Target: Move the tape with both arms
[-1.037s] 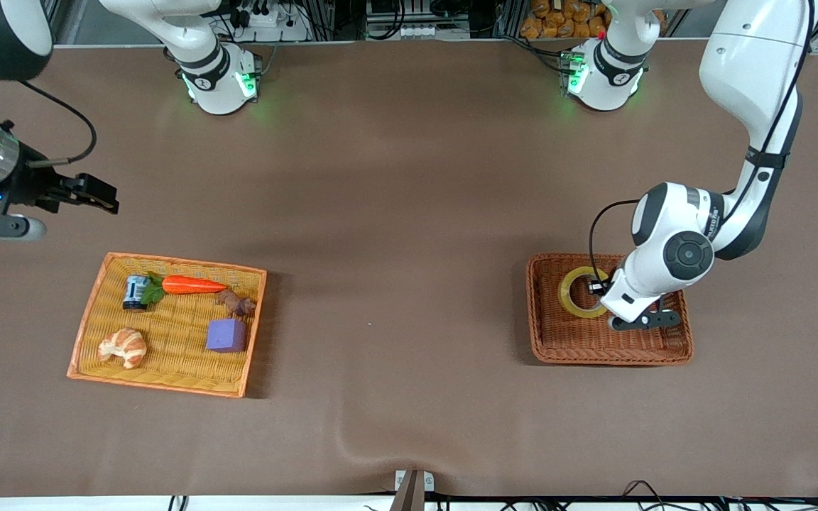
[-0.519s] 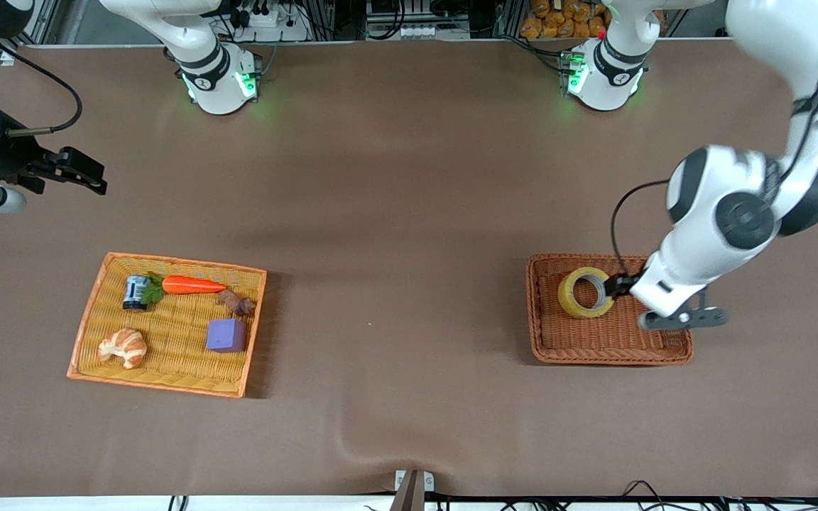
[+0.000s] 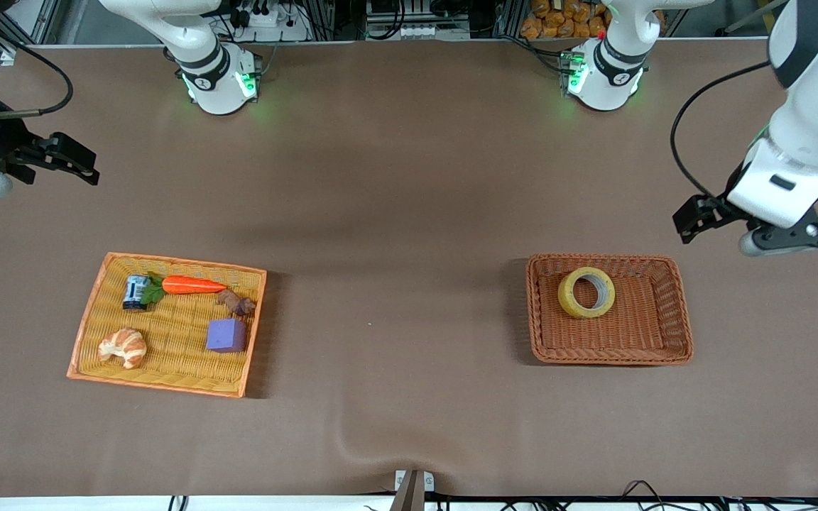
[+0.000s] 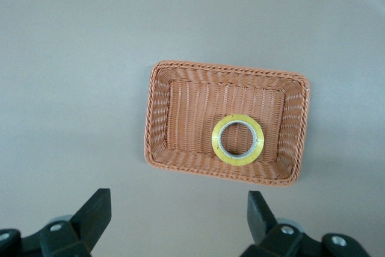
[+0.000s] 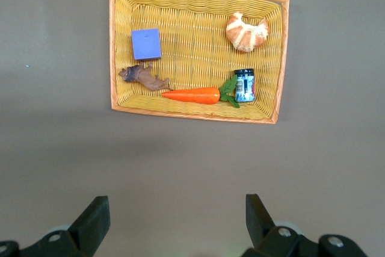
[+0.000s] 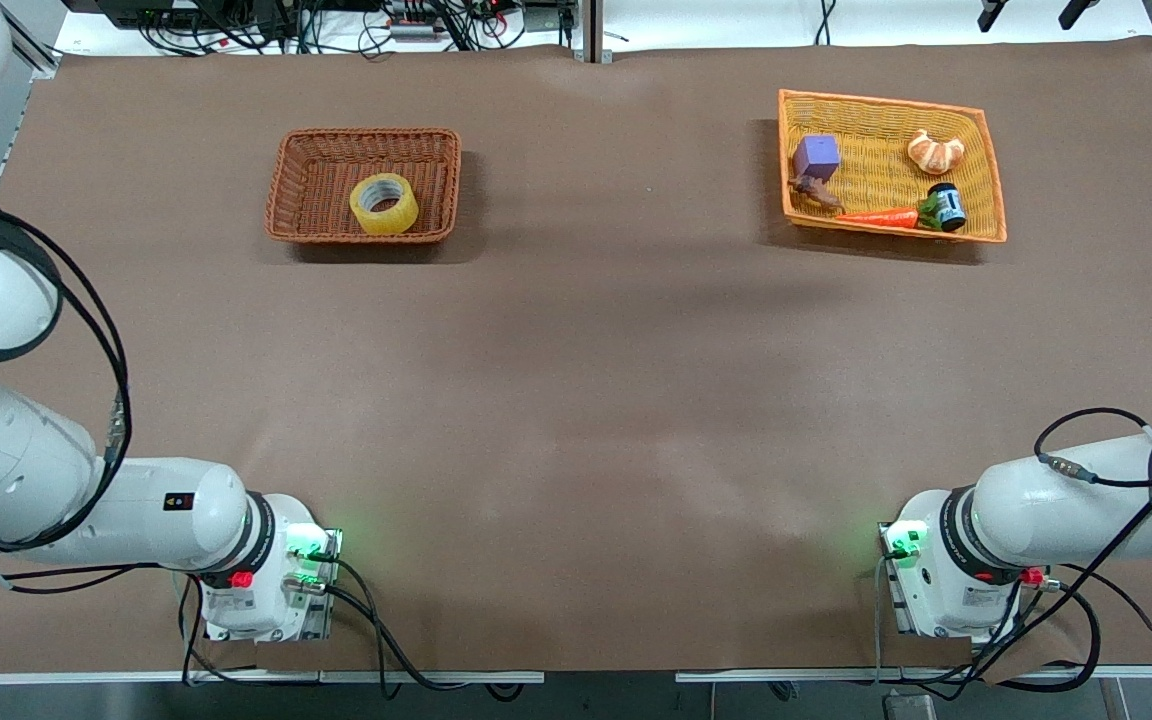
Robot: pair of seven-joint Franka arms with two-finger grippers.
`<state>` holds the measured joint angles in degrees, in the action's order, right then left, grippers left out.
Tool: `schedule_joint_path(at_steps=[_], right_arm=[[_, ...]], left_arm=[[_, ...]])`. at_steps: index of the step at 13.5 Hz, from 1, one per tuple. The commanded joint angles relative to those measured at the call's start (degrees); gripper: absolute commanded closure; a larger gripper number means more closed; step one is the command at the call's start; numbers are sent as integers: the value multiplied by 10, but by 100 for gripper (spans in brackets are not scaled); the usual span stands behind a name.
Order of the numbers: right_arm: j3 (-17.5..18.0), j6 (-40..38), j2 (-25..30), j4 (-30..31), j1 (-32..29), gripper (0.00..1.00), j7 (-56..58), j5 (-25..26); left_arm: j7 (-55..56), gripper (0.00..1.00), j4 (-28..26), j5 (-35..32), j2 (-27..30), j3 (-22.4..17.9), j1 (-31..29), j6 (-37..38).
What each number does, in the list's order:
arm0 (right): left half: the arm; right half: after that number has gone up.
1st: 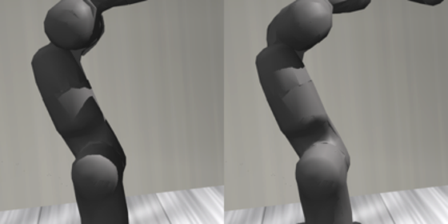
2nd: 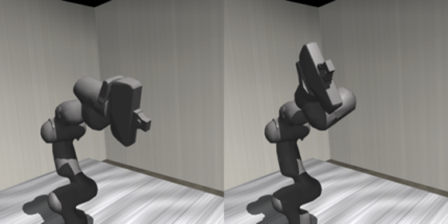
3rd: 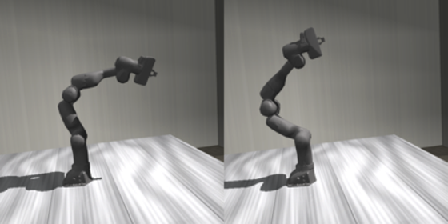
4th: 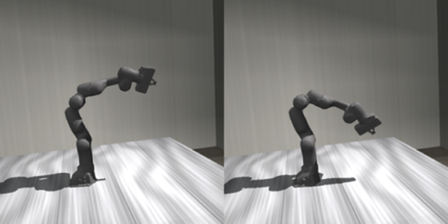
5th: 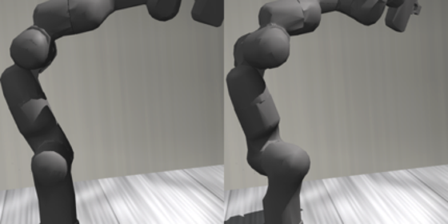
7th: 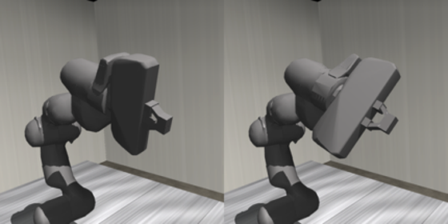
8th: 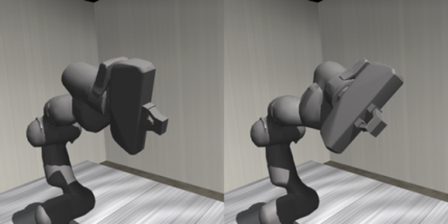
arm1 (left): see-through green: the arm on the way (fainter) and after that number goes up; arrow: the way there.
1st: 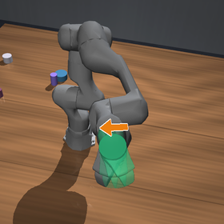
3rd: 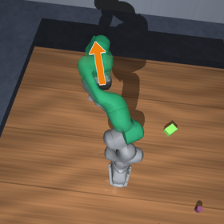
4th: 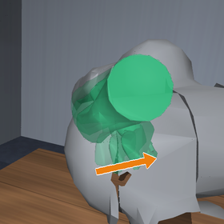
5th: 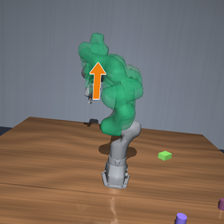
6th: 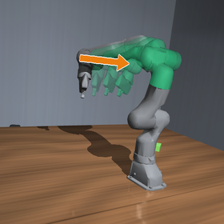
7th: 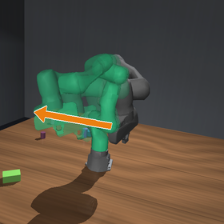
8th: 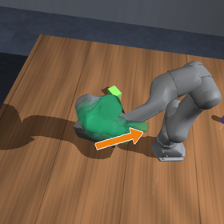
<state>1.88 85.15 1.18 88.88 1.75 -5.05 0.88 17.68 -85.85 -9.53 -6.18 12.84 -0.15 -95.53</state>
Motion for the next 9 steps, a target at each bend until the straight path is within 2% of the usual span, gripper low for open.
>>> schedule_joint_path(at_steps=[1, 6, 9], right_arm=[[-2, -5, 9, 1, -3, 0, 0, -10], [1, 0, 4, 4, 2, 0, 0, -10], [0, 5, 5, 4, 1, 0, 0, -15]], left_arm=[[-8, 0, 21, 10, 8, -4, -8, 42], [-28, 0, 16, 42, 26, -6, -37, 60], [-35, 0, 7, 112, 29, -7, -63, 59]])
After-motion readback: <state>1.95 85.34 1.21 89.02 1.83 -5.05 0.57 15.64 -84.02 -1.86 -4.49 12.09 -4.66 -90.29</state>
